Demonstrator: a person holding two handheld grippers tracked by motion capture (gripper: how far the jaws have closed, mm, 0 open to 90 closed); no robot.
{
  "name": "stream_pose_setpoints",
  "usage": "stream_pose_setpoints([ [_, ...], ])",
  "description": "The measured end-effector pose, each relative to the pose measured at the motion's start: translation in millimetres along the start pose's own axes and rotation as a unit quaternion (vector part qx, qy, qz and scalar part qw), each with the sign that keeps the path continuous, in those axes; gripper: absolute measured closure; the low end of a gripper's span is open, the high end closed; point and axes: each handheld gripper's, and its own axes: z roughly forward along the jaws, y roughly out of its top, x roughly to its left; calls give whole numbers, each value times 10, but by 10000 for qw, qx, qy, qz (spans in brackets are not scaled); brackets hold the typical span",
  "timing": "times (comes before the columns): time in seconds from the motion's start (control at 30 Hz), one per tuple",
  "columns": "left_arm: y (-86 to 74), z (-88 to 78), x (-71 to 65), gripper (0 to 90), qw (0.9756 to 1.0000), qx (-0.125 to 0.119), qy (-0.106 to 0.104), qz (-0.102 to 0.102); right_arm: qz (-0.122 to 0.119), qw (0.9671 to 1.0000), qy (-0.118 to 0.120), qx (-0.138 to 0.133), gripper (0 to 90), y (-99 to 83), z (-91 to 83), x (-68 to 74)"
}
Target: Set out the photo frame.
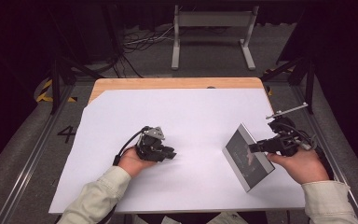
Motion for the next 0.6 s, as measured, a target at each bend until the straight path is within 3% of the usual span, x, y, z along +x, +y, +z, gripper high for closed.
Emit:
stream_pose_setpoints([
  [0.6,-1,7,-3,729,10000,7,0,12,-68,9996,-82,267,706,37,215,41],
])
